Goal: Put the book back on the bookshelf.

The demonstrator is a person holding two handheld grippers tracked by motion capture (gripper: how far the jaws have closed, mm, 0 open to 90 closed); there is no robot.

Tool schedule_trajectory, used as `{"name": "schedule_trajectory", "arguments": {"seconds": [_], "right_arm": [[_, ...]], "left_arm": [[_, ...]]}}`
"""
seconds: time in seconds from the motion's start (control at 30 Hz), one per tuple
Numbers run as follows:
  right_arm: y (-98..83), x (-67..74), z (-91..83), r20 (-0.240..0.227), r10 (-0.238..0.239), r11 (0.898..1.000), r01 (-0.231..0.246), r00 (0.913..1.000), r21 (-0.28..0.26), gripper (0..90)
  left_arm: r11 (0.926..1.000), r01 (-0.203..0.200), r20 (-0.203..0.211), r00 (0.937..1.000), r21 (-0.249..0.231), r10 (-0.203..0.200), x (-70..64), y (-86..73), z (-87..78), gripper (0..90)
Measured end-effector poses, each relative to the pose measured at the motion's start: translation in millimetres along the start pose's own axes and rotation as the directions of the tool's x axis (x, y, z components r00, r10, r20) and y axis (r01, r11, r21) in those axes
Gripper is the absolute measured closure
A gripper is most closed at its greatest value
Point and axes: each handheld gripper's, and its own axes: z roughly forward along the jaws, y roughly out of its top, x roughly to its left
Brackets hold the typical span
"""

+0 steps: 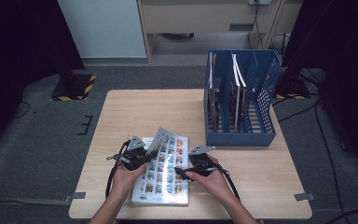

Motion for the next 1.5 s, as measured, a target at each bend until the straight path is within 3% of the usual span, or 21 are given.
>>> {"name": "schedule_trajectory", "arguments": {"seconds": [0.2,0.27,0.33,0.4,0.47,0.53,0.63,0.8,0.9,1.27,1.5], "right_arm": [[0.2,0.8,0.9,-0.002,-0.016,1.0,0.016,0.9999,0.007,12.4],[0.1,0.7,1.1,-0.002,-0.017,1.0,0.017,0.9998,0.005,12.4],[0.2,1.1,1.2,-0.002,-0.014,1.0,0.014,0.9999,0.006,12.2],[0.2,0.9,1.2,-0.001,-0.017,1.0,0.017,0.9999,0.005,12.2],[0.2,0.8,1.2,-0.003,-0.015,1.0,0.015,0.9999,0.005,12.2],[0.3,1.1,1.2,-0.004,-0.01,1.0,0.01,0.9999,0.004,12.2],[0.3,1.4,1.2,-0.005,-0.01,1.0,0.01,0.9999,0.006,12.2],[0.8,0.1,0.7,-0.02,0.008,1.0,-0.008,0.9998,0.005,11.2],[2.0,-3.5,-0.6,-0.056,0.034,0.999,-0.034,0.9978,0.003,9.9],[4.2,-3.0,-1.9,-0.146,0.04,0.999,-0.04,0.9884,0.002,11.5],[3.4,-6.0,0.4,-0.157,0.047,0.999,-0.043,0.9865,0.023,11.7]], "left_arm": [[0.9996,0.02,0.01,0.9997,0.022,-0.02,4.0,-1.2,4.1,78.7],[0.9981,0.059,0.035,0.9976,0.018,-0.059,8.1,-2.2,8.2,76.4],[0.9956,0.087,0.061,0.9942,0.036,-0.089,10.7,-3.6,14.3,68.6],[0.9968,0.061,0.028,0.9976,0.052,-0.063,10.3,-4.6,16.5,69.6],[0.9958,0.086,0.056,0.9946,0.032,-0.088,12.1,-3.5,13.0,76.3],[0.9978,0.064,0.058,0.9962,0.013,-0.065,8.5,-0.9,9.6,80.1],[1.0,-0.004,0.026,0.9997,0.001,0.004,-2.1,3.1,5.2,81.8],[0.9994,-0.015,0.026,0.9995,-0.032,0.016,-6.5,6.4,-1.9,82.3],[0.9977,-0.029,0.028,0.9991,-0.062,0.031,-9.7,9.5,-10.6,82.4],[0.994,-0.029,0.044,0.9985,-0.105,0.033,-11.8,11.3,-20.1,82.3],[0.9954,0.001,0.057,0.9984,-0.095,0.004,-6.1,9.3,-14.6,82.3]]}}
